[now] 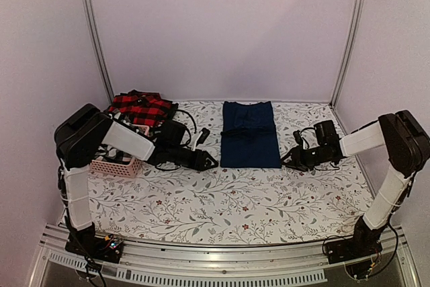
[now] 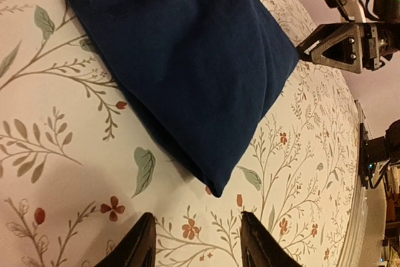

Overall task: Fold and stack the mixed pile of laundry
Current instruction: Move the 2/3-rectangle-folded T-shirt to the center of the board.

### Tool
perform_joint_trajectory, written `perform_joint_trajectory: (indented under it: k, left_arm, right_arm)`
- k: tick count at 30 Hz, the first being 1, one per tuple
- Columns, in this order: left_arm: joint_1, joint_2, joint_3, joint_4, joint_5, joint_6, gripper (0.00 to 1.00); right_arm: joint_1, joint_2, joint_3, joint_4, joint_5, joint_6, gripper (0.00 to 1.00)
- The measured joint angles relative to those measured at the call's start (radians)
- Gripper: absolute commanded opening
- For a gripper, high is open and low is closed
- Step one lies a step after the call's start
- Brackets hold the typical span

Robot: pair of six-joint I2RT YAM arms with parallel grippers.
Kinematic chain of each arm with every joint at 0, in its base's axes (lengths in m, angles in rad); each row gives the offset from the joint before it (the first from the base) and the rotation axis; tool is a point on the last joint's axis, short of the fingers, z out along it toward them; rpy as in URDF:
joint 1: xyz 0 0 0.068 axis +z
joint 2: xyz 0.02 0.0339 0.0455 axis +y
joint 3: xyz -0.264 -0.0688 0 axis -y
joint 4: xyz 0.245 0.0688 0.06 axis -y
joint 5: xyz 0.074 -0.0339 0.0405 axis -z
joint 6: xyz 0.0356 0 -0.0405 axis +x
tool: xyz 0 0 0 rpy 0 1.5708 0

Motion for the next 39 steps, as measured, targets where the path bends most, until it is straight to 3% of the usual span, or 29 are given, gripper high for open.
perform_joint_trajectory:
  k: [9,11,14,16,17,25,31,32,33,35,37,39]
  left_arm:
    - [-0.041,0.101,0.066,0.066,0.021,0.017,0.43]
    - [-0.042,0.112,0.074,0.079,0.021,0.021,0.33]
    - [-0.043,0.125,0.086,0.077,0.020,0.034,0.14]
    - [-0.043,0.126,0.088,0.070,0.015,0.033,0.01]
    - [-0.043,0.125,0.087,0.066,0.014,0.045,0.00]
    - [-0.051,0.007,-0.007,0.010,-0.001,0.052,0.00]
    - [-0.134,-0.116,-0.160,-0.020,-0.005,0.032,0.00]
    - [-0.154,-0.127,-0.183,-0.027,-0.006,0.024,0.04]
    - [-0.179,-0.139,-0.211,-0.035,-0.008,0.014,0.18]
    - [-0.221,-0.158,-0.261,-0.029,-0.001,-0.009,0.46]
    - [-0.243,-0.205,-0.291,-0.032,-0.003,-0.023,0.59]
    - [-0.246,-0.270,-0.326,-0.058,-0.027,-0.033,0.70]
  right_arm:
    - [0.011,0.103,0.039,0.073,-0.049,-0.003,0.36]
    - [0.014,0.114,0.047,0.084,-0.055,-0.004,0.27]
    - [0.016,0.134,0.053,0.095,-0.062,-0.006,0.03]
    - [0.019,0.143,0.056,0.087,-0.059,-0.011,0.00]
    - [0.020,0.145,0.057,0.076,-0.053,-0.008,0.00]
    - [0.029,0.093,0.049,-0.034,-0.041,-0.027,0.00]
    - [0.109,-0.007,-0.077,-0.075,-0.054,-0.022,0.00]
    - [0.129,-0.029,-0.104,-0.072,-0.059,-0.016,0.00]
    - [0.149,-0.052,-0.135,-0.069,-0.065,-0.009,0.04]
    - [0.188,-0.091,-0.188,-0.068,-0.082,0.006,0.30]
    - [0.217,-0.134,-0.225,-0.078,-0.113,0.024,0.47]
    - [0.231,-0.190,-0.233,-0.108,-0.110,0.027,0.55]
